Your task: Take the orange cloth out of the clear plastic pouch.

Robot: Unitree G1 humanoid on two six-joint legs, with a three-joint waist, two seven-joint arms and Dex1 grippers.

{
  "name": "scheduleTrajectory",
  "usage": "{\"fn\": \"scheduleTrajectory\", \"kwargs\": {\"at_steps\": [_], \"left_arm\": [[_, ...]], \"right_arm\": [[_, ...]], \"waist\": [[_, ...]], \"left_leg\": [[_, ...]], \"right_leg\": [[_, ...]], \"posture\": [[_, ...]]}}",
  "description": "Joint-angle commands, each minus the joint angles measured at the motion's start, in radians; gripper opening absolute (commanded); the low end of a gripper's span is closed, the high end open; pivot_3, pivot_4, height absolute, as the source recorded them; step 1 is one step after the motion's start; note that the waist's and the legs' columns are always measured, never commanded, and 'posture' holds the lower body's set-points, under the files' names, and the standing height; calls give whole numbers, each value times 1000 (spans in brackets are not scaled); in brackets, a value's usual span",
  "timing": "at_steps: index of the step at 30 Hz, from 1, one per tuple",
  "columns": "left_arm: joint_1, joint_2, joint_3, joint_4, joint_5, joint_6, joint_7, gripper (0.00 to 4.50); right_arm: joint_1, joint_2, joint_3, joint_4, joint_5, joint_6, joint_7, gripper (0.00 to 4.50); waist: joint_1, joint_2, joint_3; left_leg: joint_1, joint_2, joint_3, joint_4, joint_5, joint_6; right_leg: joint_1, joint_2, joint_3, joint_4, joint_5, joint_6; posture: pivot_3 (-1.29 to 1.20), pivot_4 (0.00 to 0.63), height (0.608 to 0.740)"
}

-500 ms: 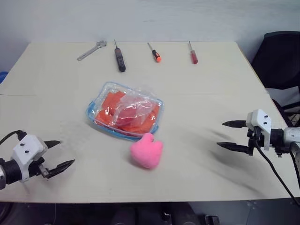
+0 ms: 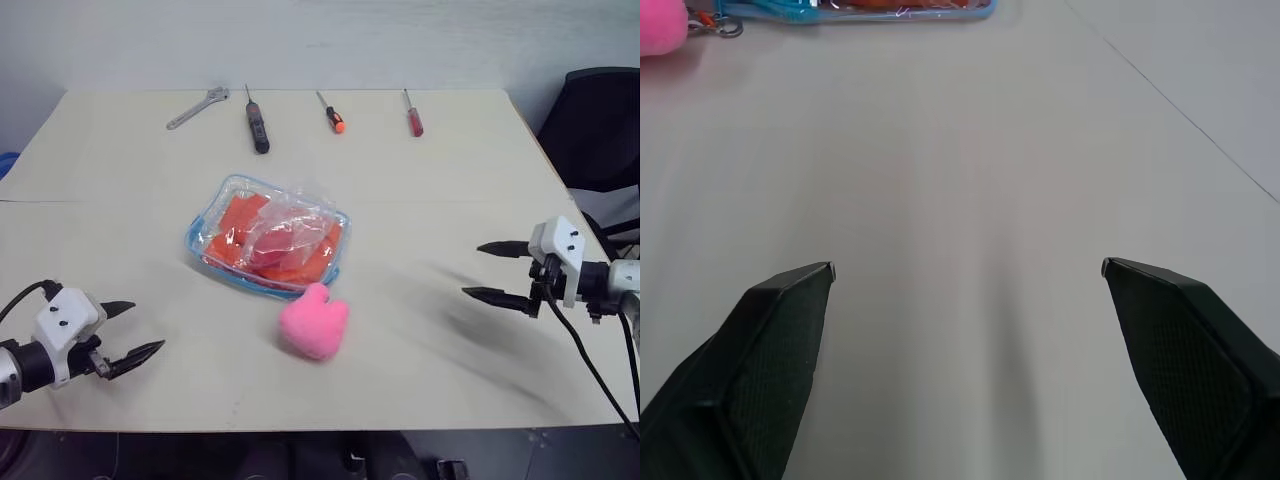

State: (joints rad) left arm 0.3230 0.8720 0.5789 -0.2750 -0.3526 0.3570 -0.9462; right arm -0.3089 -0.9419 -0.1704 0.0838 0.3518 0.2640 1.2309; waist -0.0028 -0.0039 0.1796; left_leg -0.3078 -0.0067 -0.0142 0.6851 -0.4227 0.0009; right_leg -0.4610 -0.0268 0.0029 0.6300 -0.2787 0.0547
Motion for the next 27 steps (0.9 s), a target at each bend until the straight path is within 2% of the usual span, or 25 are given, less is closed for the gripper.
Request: {"fn": "scheduleTrajectory", "kwargs": {"at_steps": [1,11,16,20,23,27], "left_arm": [[7,-5,31,-31,-22,10,4,4476],[3,-9,40,-69,-60,42,11,4476],[-50,-4,26,-142,-126,110,32,4476],[-207,-10,-40,-198,-205,241,127,4476],[-370,-31,-154,-205,-243,333,197,4476],[-551,-93,-320,-137,-165,350,287,4476]], "right_arm": [[-16,1,-1,-10,7,-4,-2,4500],[-25,24,12,-19,33,30,0,4500],[-23,32,15,-54,46,43,2,4500],[-18,44,27,-135,54,68,-22,4500],[-16,67,42,-220,84,110,-42,4500],[-16,104,71,-308,100,145,-80,4500]], "waist": [[0,0,0],[0,0,0],[0,0,0],[4,0,0],[4,0,0],[2,-1,0]], "left_leg": [[0,0,0,0,0,0],[0,0,0,1,0,0],[0,0,0,3,0,0],[-1,0,-1,9,0,0],[-1,-1,-1,13,0,-1],[2,-2,-2,15,1,-2]], "right_leg": [[0,0,0,0,0,0],[0,0,0,1,0,0],[0,0,0,3,0,0],[1,0,0,7,0,0],[2,-1,0,11,1,0],[4,-1,1,13,2,0]], "posture": [[0,150,740],[0,150,740],[0,150,740],[0,150,740],[0,150,740],[0,150,740]]}}
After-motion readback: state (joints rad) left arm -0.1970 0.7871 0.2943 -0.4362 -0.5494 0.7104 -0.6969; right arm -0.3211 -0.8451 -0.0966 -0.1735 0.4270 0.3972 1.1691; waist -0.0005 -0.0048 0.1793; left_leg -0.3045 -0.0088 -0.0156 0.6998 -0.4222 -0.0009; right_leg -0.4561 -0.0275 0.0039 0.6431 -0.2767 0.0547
